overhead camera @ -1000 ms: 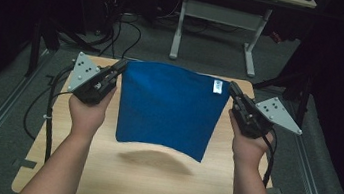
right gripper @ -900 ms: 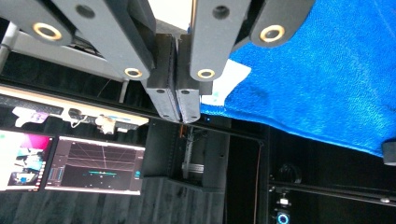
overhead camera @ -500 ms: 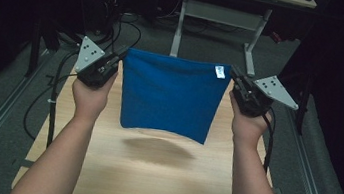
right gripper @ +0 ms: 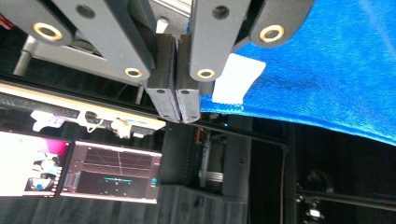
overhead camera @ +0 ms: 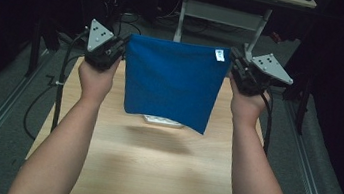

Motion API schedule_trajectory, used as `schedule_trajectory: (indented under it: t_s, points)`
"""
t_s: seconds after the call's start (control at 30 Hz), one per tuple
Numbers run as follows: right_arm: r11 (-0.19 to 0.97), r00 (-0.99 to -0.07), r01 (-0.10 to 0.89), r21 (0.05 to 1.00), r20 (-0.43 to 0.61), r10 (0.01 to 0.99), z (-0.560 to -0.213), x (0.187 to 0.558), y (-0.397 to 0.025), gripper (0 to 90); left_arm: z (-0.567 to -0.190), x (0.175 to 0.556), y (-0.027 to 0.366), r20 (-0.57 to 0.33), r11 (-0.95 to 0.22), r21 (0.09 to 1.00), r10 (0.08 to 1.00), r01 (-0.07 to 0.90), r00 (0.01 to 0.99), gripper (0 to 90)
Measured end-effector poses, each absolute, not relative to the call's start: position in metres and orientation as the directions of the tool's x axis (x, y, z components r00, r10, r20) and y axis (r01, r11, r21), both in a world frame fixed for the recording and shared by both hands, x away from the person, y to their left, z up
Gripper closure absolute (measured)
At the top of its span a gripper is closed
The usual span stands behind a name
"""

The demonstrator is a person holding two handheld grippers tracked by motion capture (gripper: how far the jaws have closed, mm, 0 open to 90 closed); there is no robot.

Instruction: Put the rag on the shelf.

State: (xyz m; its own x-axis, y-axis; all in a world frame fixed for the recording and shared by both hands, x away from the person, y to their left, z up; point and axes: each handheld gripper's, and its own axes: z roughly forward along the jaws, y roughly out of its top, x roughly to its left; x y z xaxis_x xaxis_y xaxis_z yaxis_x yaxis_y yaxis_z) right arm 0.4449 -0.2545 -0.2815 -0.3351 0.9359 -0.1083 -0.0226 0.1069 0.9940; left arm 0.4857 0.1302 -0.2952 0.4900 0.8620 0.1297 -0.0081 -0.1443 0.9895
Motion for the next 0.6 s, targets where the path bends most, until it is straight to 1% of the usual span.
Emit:
schedule_trajectory:
  t_s: [0.13,0.2,0.27,0.3,0.33,0.37,0.4,0.43,0.5,0.53,0.6]
  points:
    - [0.138,-0.328,0.006,0.99,-0.128,0.936,-0.285,0.462,-0.252,89.4,-0.299,0.497,0.129,0.144,-0.172,0.985,0.867,0.015,0.476,89.9]
    - [0.157,-0.327,0.023,0.987,-0.141,0.934,-0.289,0.47,-0.25,89.4,-0.309,0.509,0.129,0.136,-0.191,0.979,0.869,0.069,0.476,89.9]
    - [0.164,-0.328,0.032,0.986,-0.145,0.934,-0.292,0.475,-0.249,89.4,-0.312,0.512,0.128,0.133,-0.193,0.978,0.87,0.079,0.476,89.9]
    - [0.173,-0.33,0.052,0.984,-0.147,0.932,-0.298,0.482,-0.249,89.4,-0.322,0.518,0.128,0.129,-0.204,0.973,0.87,0.11,0.475,89.9]
    - [0.178,-0.331,0.061,0.982,-0.148,0.932,-0.301,0.484,-0.249,89.4,-0.322,0.518,0.128,0.129,-0.204,0.973,0.87,0.11,0.475,89.9]
    - [0.187,-0.333,0.077,0.979,-0.152,0.931,-0.306,0.488,-0.249,89.3,-0.333,0.525,0.127,0.125,-0.216,0.966,0.87,0.142,0.476,89.9]
    - [0.187,-0.333,0.077,0.979,-0.152,0.931,-0.306,0.488,-0.249,89.3,-0.333,0.525,0.127,0.125,-0.216,0.966,0.87,0.142,0.476,89.9]
    - [0.191,-0.334,0.084,0.978,-0.153,0.93,-0.309,0.49,-0.248,89.4,-0.341,0.53,0.126,0.109,-0.217,0.96,0.869,0.174,0.483,89.9]
    - [0.212,-0.336,0.129,0.969,-0.159,0.929,-0.324,0.498,-0.249,89.3,-0.355,0.534,0.125,0.102,-0.232,0.949,0.866,0.212,0.49,89.9]
    - [0.212,-0.336,0.129,0.969,-0.159,0.929,-0.324,0.498,-0.249,89.3,-0.355,0.534,0.125,0.102,-0.232,0.949,0.866,0.212,0.49,89.8]
    - [0.221,-0.342,0.163,0.961,-0.155,0.927,-0.337,0.502,-0.249,89.4,-0.37,0.537,0.124,0.097,-0.244,0.939,0.864,0.242,0.494,89.8]
